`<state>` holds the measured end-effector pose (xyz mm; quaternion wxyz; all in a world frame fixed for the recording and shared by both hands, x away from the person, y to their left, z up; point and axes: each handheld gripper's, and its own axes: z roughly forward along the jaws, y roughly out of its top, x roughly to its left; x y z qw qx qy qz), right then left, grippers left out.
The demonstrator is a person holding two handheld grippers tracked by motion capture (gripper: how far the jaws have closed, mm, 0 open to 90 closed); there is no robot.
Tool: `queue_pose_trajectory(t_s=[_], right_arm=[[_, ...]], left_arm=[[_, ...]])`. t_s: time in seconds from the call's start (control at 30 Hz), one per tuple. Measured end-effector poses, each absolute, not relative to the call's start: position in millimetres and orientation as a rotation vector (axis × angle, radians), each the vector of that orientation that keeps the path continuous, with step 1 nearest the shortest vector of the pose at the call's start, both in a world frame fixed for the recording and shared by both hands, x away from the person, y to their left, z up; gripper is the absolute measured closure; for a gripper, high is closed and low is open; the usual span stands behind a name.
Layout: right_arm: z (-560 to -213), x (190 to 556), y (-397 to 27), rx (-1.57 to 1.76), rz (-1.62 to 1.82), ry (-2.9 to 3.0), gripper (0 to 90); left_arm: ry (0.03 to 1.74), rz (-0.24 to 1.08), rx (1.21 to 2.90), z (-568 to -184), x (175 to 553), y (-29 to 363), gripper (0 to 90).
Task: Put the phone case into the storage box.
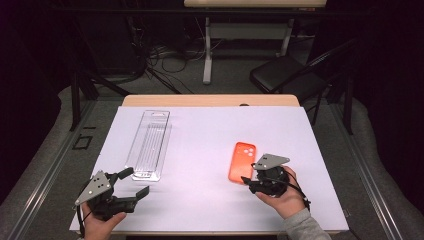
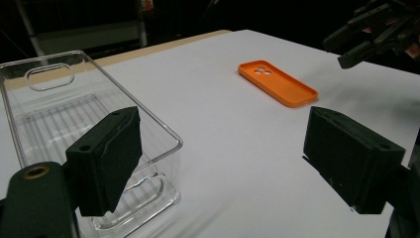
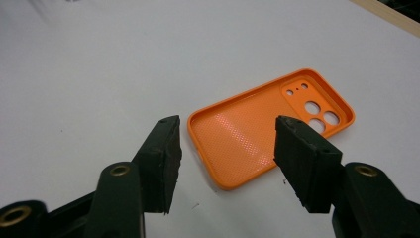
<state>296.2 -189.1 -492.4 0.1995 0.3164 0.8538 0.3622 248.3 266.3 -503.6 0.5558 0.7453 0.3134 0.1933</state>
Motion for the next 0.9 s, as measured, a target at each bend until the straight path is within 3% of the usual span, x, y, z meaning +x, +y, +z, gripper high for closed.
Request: queue_pose_trajectory(t_s=[0.47, 0.9], right_arm=[[-485.6, 312.4, -164.4, 0.839, 0.831, 2.551, 45.4], [-472.6, 324.8, -151.6, 0.699, 0.677, 2.664, 53.9]], left_arm=[[0.741, 0.448, 1.768, -504.6, 249.1, 265.8, 15.3], [0.737, 0.443, 1.774, -505.2, 249.5, 264.9, 15.4]])
